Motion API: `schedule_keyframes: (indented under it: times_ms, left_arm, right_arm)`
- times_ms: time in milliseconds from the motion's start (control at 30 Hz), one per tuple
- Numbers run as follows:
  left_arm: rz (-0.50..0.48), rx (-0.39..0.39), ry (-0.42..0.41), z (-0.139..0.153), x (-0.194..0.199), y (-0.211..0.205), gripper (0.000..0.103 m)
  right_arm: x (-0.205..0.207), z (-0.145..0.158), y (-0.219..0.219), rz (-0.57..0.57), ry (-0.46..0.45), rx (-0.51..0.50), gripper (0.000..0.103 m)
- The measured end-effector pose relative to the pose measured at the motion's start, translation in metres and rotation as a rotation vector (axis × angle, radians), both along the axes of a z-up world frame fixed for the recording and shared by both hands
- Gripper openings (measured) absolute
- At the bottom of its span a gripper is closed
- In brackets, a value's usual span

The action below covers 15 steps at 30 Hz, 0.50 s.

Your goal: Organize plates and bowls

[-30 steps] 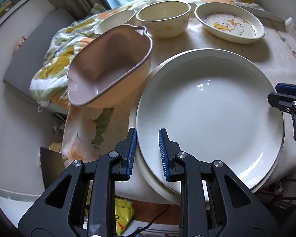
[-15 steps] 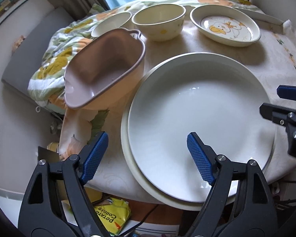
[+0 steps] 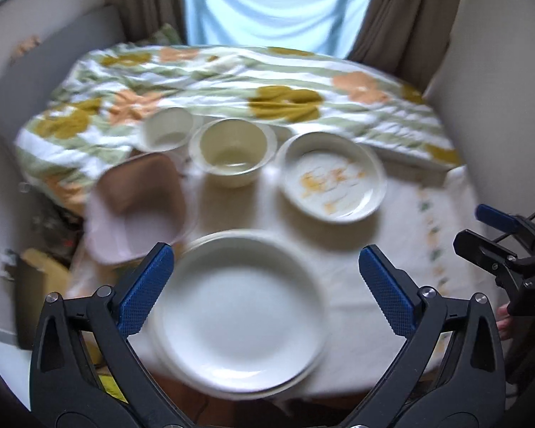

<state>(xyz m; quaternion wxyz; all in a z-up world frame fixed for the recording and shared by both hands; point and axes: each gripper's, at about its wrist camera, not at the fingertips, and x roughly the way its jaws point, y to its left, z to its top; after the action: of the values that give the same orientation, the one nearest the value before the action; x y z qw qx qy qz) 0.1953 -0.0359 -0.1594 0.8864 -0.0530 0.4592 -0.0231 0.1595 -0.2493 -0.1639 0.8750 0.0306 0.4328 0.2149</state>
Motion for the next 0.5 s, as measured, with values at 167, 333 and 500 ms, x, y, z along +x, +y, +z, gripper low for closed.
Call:
schedule_keyframes:
  times_ms: [167, 333, 500]
  left_arm:
    - [0.022, -0.127, 0.069, -0.018, 0.042, -0.014, 0.103]
    - [0.066, -0.207, 0.171, -0.050, 0.088, -0.013, 0.103]
    - [0.096, -0.239, 0.280, -0.097, 0.127, -0.013, 0.099]
  right_arm:
    - [0.045, -0.003, -0.024, 0.029, 0.068, -0.067, 0.103]
    - [0.085, -0.015, -0.034, 0.049, 0.131, -0.107, 0.103]
    - [0.129, -0.042, -0.031, 0.086, 0.209, -0.108, 0.103]
